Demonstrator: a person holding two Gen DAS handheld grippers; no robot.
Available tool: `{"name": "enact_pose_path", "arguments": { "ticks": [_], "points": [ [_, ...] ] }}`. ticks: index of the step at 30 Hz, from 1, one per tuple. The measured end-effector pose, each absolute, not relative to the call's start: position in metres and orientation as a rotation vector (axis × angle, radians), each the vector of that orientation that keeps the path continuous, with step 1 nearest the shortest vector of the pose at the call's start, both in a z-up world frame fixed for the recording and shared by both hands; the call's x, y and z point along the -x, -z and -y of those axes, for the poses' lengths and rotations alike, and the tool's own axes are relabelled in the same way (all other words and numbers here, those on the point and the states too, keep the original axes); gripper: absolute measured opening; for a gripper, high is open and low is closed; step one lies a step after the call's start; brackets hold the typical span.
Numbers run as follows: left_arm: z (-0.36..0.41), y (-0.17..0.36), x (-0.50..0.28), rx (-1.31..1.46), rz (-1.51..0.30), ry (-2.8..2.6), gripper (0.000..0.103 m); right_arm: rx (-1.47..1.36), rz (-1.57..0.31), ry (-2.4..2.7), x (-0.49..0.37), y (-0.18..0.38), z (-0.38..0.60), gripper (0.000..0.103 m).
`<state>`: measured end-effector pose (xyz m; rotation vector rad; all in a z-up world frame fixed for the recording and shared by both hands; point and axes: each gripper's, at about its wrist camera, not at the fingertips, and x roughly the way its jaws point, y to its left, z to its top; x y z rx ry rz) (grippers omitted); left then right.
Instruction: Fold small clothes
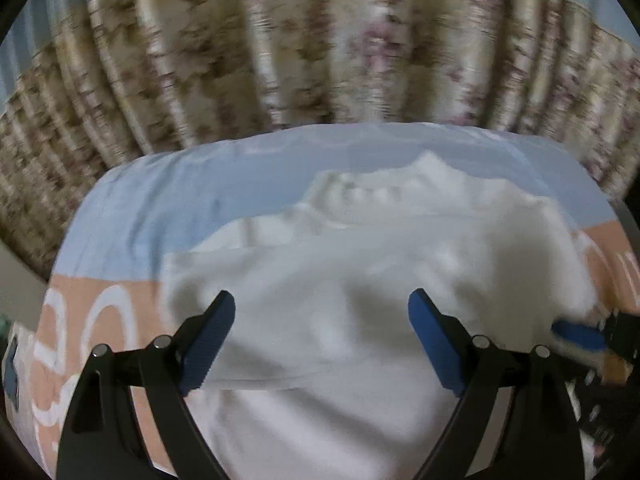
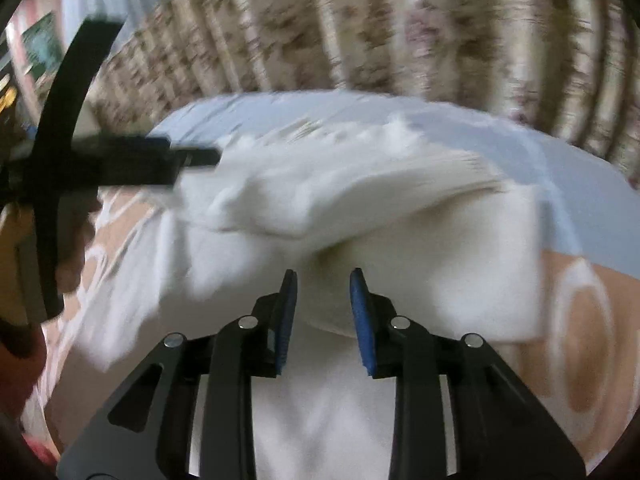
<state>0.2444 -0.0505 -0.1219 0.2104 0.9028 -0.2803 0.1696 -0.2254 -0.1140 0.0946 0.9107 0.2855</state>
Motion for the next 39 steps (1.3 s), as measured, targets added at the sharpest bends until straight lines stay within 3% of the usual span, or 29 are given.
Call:
{"name": "enact_pose_path", "arguments": {
  "ticks": [8, 16, 17, 18, 19, 22, 28, 31, 35, 39],
  "points": [
    [0.144, 0.125, -0.234, -0.336, -0.87, 0.453, 0.089, -0.157, -0.908, 0.024, -0.171, 0.115, 0.306, 0.028],
    [0.193, 0.153, -0.229, -0.458, -0.892, 0.563, 0.088, -0.18, -0.923, 0.029, -0.17, 0.123, 0.314, 0.028],
    [0.196, 0.159, -0.23, -0.468, -0.904, 0.568, 0.08, -0.183, -0.923, 0.028, -0.171, 0.124, 0.314, 0.028],
    [0.197, 0.164, -0.232, -0.476, -0.92, 0.573, 0.065, -0.185, -0.923, 0.028, -0.17, 0.124, 0.314, 0.028],
    [0.196, 0.17, -0.235, -0.476, -0.953, 0.586, 0.025, -0.187, -0.923, 0.027, -0.17, 0.124, 0.313, 0.029],
    [0.178, 0.172, -0.248, -0.33, -1.014, 0.632, 0.015, -0.178, -0.925, 0.022, -0.17, 0.125, 0.309, 0.029],
    [0.11, 0.154, -0.265, -0.015, -1.026, 0.551, 0.017, -0.103, -0.96, -0.02, -0.174, 0.13, 0.286, 0.028],
    [0.052, 0.16, -0.266, 0.179, -1.051, 0.415, 0.029, -0.063, -0.985, -0.02, -0.175, 0.138, 0.277, 0.031],
    [0.008, 0.164, -0.259, 0.221, -1.065, 0.296, 0.063, -0.076, -0.983, -0.021, -0.175, 0.139, 0.275, 0.032],
    [0.017, 0.16, -0.263, 0.149, -1.054, 0.299, 0.066, -0.062, -0.985, -0.023, -0.18, 0.138, 0.271, 0.032]
  ]
}}
